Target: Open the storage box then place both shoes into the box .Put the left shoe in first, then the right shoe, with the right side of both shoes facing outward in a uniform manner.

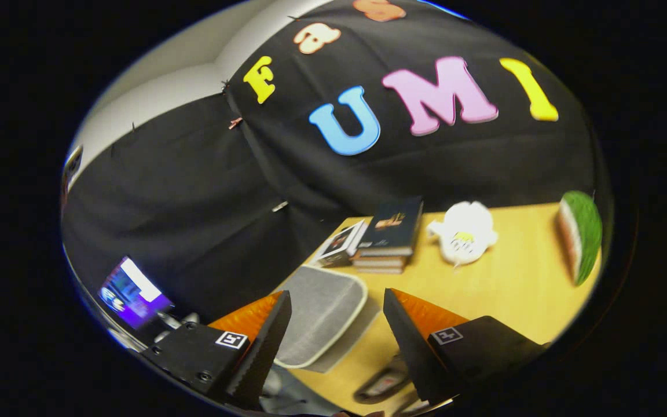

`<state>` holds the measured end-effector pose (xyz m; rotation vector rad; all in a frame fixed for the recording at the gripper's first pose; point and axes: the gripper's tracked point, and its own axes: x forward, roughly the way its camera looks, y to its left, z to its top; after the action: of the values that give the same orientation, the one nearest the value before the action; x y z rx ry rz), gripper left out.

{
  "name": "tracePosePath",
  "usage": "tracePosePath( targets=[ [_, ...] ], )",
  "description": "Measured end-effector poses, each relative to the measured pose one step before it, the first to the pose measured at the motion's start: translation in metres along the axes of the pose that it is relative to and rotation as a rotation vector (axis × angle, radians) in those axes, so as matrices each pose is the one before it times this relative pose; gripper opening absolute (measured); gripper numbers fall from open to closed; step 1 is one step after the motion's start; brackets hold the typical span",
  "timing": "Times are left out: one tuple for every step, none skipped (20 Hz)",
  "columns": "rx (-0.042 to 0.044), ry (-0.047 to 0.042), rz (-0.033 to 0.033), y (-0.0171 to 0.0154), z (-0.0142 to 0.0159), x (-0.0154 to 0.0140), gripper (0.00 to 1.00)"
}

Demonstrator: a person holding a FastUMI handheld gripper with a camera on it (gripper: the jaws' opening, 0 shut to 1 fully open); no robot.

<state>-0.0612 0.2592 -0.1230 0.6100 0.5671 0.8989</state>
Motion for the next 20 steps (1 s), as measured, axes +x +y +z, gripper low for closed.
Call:
tracePosePath(
  targets=[
    [0.05152,0.02595,0.01753,-0.0033,-0.01184,0.00927,0.98],
    [0.04625,0.02806,0.01313,-0.00441,-0.01097,0.00992,0.98],
    [0.03864,0.02671,0.01077,-0.00326,-0.01051,0.00859,0.98],
    [0.03636,0.0236,0.01458,-0.00103,-0.00955,0.00854,0.98],
    [0.02794,0.02519,0.01573,-0.00102,-0.00995,0.01008,0.98],
    [0.02422,0.0283,0.01298,-0.00199,-0.00901,0.00995,0.98],
    [0.0249,0.02912,0.00758,-0.00275,-0.00962,0.00932,0.98],
    [0.02397,0.02715,0.0053,-0.00309,-0.00617,0.00781,0.98],
    [0.02373,0.02355,0.00522,-0.00365,-0.00402,0.00795,0.98],
    [0.02555,0.01928,0.00686,-0.00318,-0.00462,0.00656,0.98],
    [0.01995,0.01881,-0.00069,-0.01172,-0.00392,0.006,0.98],
    [0.02081,0.01647,0.00286,-0.00595,-0.00231,0.00633,0.98],
    [0.01976,0.00899,0.0012,-0.00406,-0.00253,0.00362,0.98],
    [0.02179,0.00786,0.00631,-0.00175,-0.00185,0.00402,0.98],
    [0.02875,0.00952,0.00965,-0.00181,-0.00374,0.00428,0.98],
    [0.0391,0.01095,0.01146,-0.0023,-0.00184,0.00474,0.97],
    [0.04669,0.01263,0.01701,-0.00128,-0.00403,0.00241,0.97],
    [0.05066,0.00639,0.01687,-0.00186,-0.00145,0.00533,0.97],
    [0.05566,0.00543,0.02817,0.00023,0.00015,0.00394,0.97],
    [0.05577,0.00372,0.0256,0.00151,-0.00029,0.00359,0.97]
  ],
)
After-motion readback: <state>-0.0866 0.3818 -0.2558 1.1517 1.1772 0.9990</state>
